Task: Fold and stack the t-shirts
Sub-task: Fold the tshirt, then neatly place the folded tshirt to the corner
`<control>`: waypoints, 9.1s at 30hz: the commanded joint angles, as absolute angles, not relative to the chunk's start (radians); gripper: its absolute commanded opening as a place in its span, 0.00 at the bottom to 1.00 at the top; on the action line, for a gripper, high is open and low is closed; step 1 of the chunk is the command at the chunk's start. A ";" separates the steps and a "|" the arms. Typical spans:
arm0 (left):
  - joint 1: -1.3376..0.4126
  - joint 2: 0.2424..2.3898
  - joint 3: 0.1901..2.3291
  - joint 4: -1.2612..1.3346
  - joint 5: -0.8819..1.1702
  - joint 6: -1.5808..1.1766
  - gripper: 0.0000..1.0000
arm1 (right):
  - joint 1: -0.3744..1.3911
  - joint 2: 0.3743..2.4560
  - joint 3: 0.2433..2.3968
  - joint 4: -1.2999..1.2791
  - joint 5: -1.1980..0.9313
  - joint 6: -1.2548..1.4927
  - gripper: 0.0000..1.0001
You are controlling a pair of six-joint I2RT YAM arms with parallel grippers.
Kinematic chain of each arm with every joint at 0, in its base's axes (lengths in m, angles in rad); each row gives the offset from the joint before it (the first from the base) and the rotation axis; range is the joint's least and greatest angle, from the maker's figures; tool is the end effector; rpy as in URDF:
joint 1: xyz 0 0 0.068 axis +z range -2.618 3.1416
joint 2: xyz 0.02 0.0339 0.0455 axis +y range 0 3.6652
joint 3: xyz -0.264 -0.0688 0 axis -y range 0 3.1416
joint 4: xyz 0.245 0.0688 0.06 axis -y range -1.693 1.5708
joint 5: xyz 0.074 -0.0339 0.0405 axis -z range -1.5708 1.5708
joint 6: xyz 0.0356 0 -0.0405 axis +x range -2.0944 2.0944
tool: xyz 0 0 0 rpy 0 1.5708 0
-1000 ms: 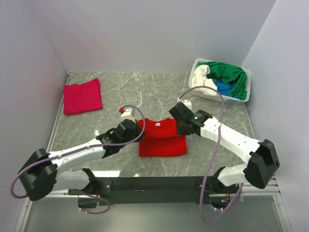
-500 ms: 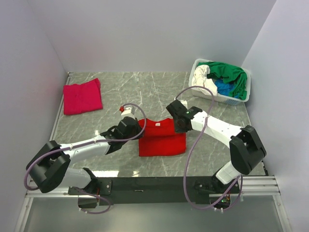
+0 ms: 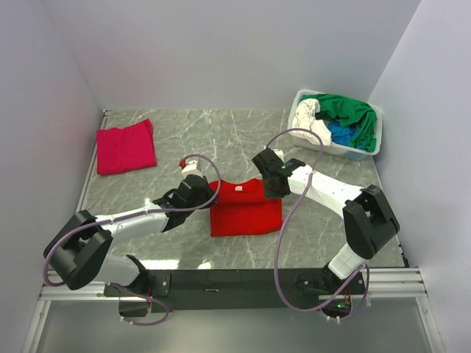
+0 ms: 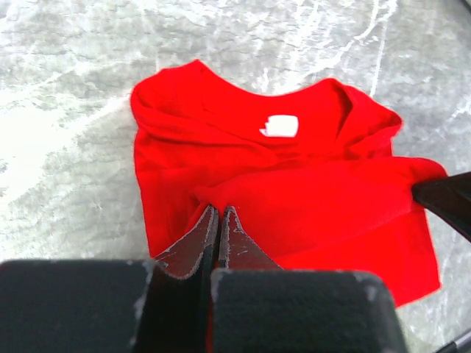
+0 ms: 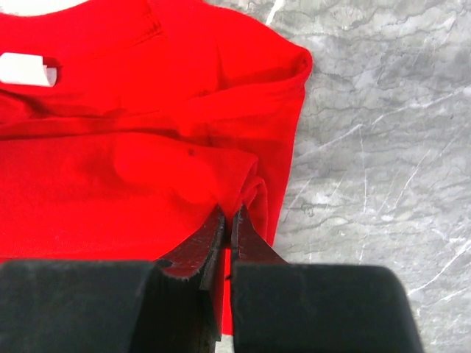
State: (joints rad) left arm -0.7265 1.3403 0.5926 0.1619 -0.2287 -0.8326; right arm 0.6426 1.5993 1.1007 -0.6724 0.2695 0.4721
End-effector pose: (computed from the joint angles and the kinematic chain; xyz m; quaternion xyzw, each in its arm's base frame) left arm 0.2077 -0.1738 0.1878 -0.1003 0.8713 -0.2587 0.4048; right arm 0.2567 0.1803 0.2132 -0.0561 0.9699 -0.0077 0.2366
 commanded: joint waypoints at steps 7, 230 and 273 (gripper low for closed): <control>-0.689 1.403 0.606 0.248 -0.249 -0.825 0.01 | 0.603 1.649 1.193 -0.637 0.299 0.430 0.00; 0.368 1.922 1.520 -0.236 0.265 -0.087 0.00 | 0.307 1.542 1.224 -0.419 -0.310 0.295 0.66; 0.140 1.350 1.017 0.003 -0.698 -0.443 0.99 | 0.319 1.500 1.184 -0.391 -0.357 0.288 0.69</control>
